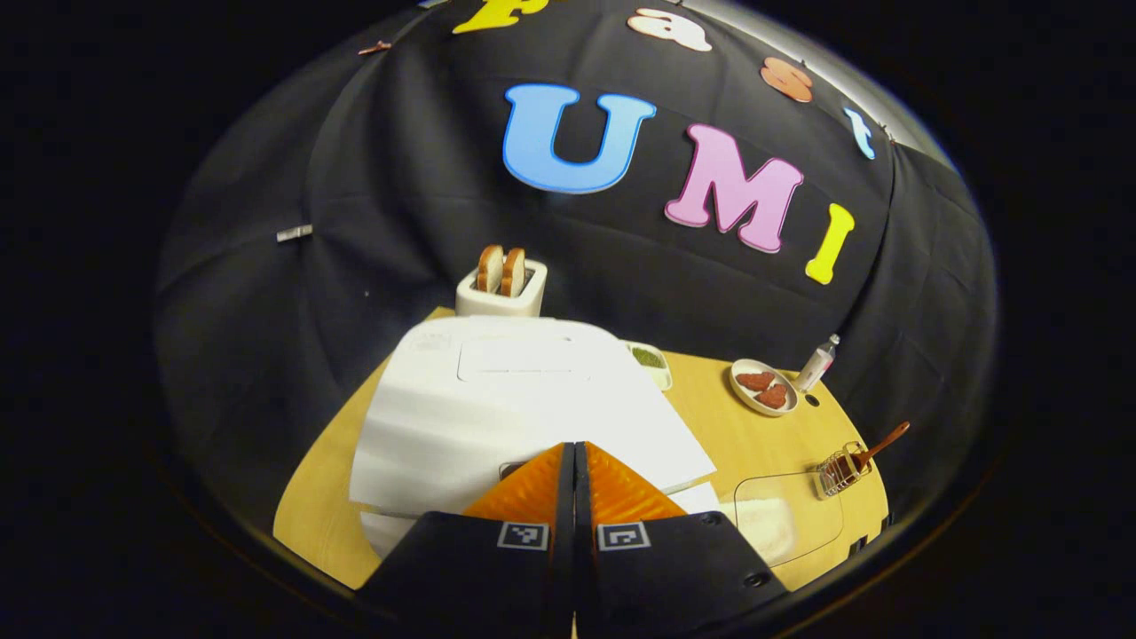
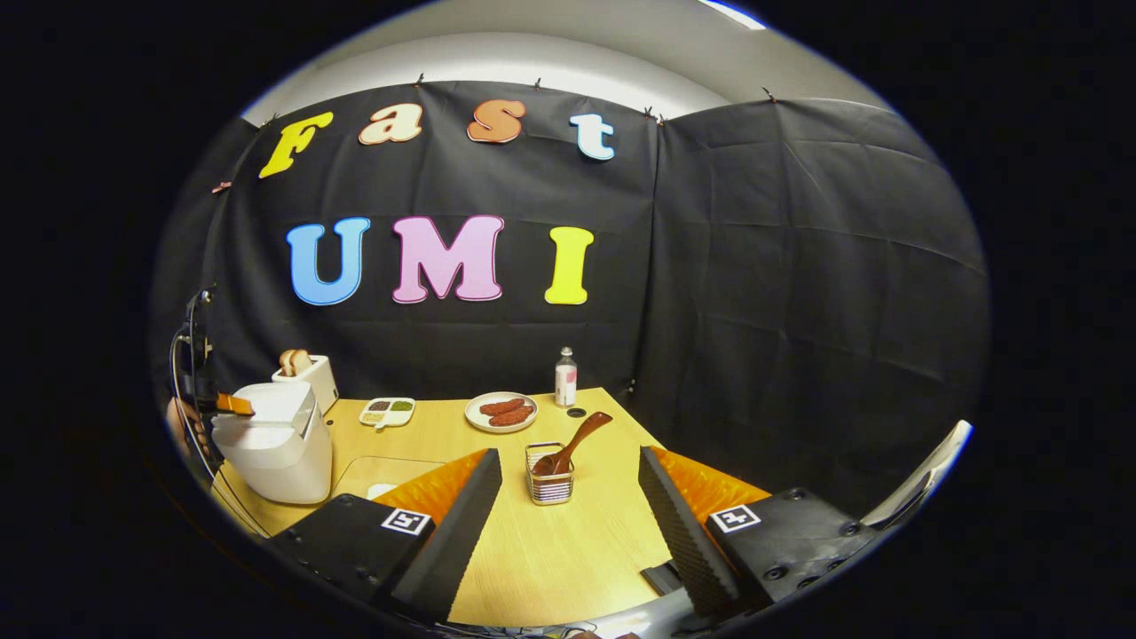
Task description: Close the left gripper, press the button to open the rice cooker; take a wooden spoon from the chopstick holder with the right hand, scoop a spoonful of rice and pour it into the rice cooker, then put the wooden spoon back into the chopstick holder.
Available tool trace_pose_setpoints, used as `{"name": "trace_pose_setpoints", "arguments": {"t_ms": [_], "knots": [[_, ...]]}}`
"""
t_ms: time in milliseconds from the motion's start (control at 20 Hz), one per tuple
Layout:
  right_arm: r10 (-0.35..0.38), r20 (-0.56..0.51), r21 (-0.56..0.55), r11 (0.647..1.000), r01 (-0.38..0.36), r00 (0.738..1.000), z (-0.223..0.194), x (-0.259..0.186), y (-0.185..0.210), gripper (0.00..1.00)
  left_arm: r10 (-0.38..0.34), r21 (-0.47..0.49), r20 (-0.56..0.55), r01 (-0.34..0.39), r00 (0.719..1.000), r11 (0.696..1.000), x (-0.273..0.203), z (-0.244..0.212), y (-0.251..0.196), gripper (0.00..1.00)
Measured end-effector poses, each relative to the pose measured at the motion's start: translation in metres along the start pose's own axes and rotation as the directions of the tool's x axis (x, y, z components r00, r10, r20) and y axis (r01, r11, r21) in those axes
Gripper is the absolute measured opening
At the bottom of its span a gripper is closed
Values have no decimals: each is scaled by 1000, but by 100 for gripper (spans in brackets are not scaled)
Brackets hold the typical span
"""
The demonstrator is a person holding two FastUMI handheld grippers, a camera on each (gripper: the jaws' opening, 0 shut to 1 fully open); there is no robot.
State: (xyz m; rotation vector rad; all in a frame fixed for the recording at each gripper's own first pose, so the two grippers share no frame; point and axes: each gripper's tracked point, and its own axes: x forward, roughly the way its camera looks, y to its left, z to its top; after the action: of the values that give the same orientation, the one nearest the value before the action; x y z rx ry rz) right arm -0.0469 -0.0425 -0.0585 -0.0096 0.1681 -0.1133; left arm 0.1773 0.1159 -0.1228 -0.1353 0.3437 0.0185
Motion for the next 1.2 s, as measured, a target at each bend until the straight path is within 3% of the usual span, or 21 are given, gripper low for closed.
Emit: {"name": "trace_pose_setpoints", "arguments": {"t_ms": [200, 350, 600, 900, 1000, 1100, 1150, 1200], "knots": [[11, 14, 10, 1000, -11, 1000, 6, 3, 8, 98, -3, 63, 178, -9, 984, 998, -51, 66, -17, 5], [20, 32, 19, 1000, -21, 999, 13, 7, 17, 98, -28, 95, 255, 4, 967, 995, -94, 84, -32, 6], [29, 72, 29, 999, -31, 997, 27, 10, 30, 98, -47, 94, 294, 20, 955, 995, -152, 67, -55, 7], [51, 43, 15, 999, -52, 998, 23, 31, 25, 98, -66, 75, 262, 47, 963, 996, -166, 32, -82, 11], [55, 12, 29, 998, -56, 998, 17, 48, 20, 98, -69, 38, 251, 61, 966, 997, -162, 27, -93, 20], [53, 0, 39, 998, -53, 999, 16, 67, 11, 98, -54, 28, 262, 48, 963, 998, -158, 27, -98, 40], [49, -2, 37, 998, -49, 999, 15, 79, 4, 98, -42, 29, 267, 36, 963, 999, -154, 28, -99, 56], [55, -12, 37, 998, -54, 998, 12, 91, -1, 98, -30, 30, 265, 23, 964, 999, -151, 28, -100, 61]]}}
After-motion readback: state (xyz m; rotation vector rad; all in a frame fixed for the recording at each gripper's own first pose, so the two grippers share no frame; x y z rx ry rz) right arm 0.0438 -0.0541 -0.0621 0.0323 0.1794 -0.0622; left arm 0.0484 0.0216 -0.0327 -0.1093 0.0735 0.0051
